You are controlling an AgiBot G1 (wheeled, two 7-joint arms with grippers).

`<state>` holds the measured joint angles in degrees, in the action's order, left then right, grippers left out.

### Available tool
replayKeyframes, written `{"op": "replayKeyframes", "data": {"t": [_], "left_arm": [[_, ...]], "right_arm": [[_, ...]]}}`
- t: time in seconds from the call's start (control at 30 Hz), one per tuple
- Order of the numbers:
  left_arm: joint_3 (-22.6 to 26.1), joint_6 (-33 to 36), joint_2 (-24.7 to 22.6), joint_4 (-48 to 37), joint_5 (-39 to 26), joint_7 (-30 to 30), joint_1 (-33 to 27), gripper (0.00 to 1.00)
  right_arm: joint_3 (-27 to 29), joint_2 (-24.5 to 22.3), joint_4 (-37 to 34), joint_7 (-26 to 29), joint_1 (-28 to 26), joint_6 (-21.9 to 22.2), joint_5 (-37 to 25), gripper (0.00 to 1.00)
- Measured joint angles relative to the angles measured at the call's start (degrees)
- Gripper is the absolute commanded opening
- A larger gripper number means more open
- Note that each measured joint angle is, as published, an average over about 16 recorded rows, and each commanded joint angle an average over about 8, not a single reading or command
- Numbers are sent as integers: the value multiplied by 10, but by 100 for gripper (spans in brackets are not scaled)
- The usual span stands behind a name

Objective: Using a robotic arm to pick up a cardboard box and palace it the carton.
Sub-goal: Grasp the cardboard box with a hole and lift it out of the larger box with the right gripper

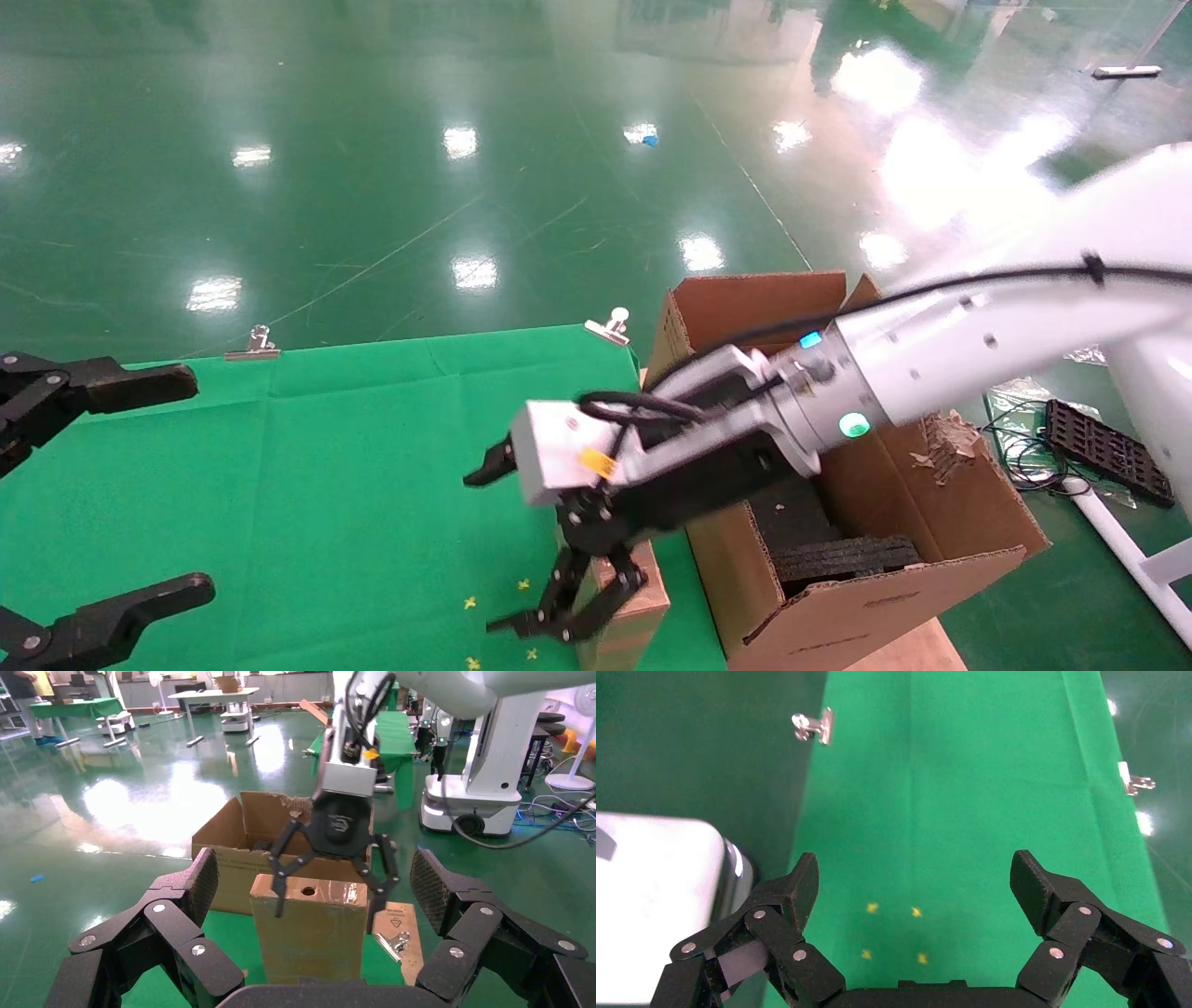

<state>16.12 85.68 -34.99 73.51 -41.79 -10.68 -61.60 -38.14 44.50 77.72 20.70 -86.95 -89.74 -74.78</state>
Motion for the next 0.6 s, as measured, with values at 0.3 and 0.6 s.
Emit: {"op": "replayKeyframes", "data": {"t": [0.3,0.6], "left_arm": [[0,0,0,0,0,0,0,100],[1,0,0,0,1,0,0,100]], "right_arm": [[-148,27,-1,69,-150,-10,-54,100],[-313,44,-1,142,-274,-10,-71,100]]}}
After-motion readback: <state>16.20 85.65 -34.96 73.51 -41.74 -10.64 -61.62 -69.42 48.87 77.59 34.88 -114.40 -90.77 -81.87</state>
